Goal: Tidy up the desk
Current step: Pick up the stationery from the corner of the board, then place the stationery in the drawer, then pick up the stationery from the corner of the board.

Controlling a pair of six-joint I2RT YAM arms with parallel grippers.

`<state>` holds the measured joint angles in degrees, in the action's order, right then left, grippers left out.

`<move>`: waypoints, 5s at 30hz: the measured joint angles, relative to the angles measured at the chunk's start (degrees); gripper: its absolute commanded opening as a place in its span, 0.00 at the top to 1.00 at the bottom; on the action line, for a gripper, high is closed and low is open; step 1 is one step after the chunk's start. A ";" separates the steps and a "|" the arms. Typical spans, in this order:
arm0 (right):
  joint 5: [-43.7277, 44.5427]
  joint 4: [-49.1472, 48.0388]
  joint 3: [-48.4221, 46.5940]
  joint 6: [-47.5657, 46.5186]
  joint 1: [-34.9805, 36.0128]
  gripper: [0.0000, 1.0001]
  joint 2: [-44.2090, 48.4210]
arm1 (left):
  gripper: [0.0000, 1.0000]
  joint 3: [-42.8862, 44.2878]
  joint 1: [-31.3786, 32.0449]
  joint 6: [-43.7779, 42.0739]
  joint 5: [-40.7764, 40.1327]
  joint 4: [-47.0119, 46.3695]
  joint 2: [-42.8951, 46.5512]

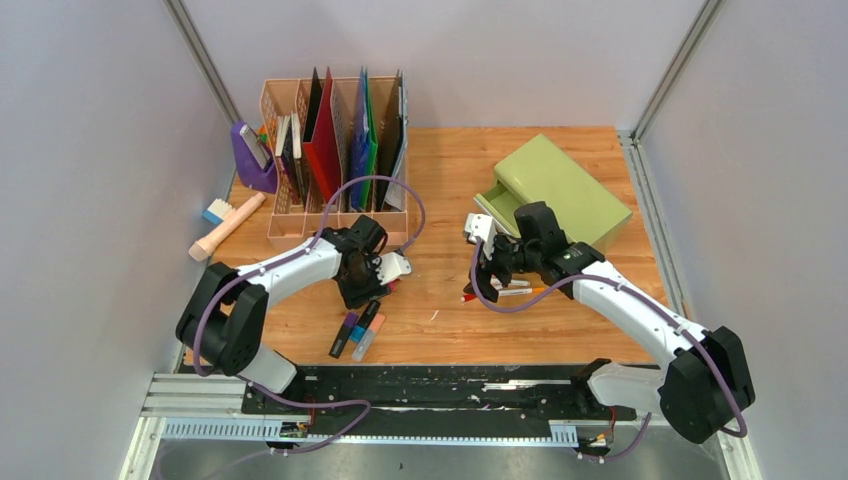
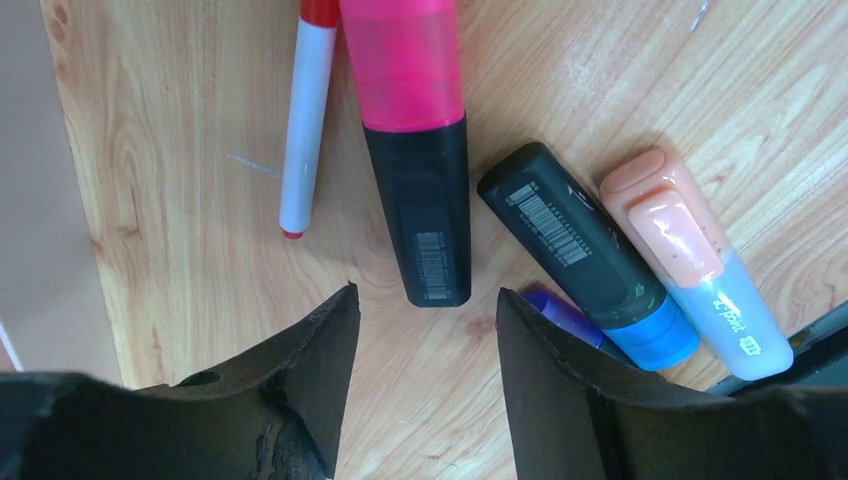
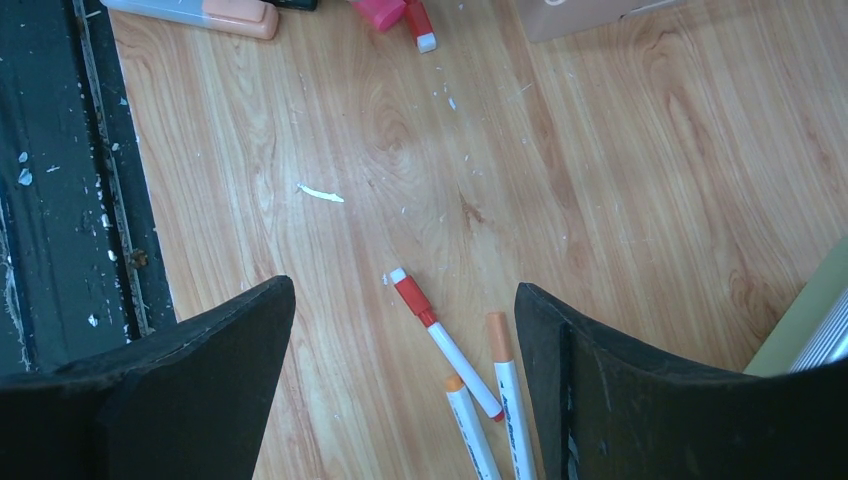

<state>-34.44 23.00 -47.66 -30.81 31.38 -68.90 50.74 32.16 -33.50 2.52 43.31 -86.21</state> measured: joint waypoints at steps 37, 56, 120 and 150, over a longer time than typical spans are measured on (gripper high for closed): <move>2.12 -0.15 0.04 -0.04 -0.02 0.19 0.13 | 0.85 4.92 -0.33 -1.09 4.70 1.60 -2.67; 4.50 -1.97 -8.66 15.15 -24.17 0.20 9.94 | 0.85 40.98 7.96 -8.17 5.38 14.45 -3.19; 2.64 -2.38 -7.48 22.82 -47.32 0.19 12.26 | 0.00 44.24 24.37 -28.13 -19.08 -3.58 -13.70; -1.75 -2.32 -6.62 22.80 -47.32 0.19 9.62 | 0.00 -1.16 9.84 -5.22 -1.53 14.75 2.54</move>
<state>-36.18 20.69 -54.28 -8.01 -15.94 -59.29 49.58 42.00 -38.72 0.99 58.06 -83.68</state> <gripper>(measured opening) 0.807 0.997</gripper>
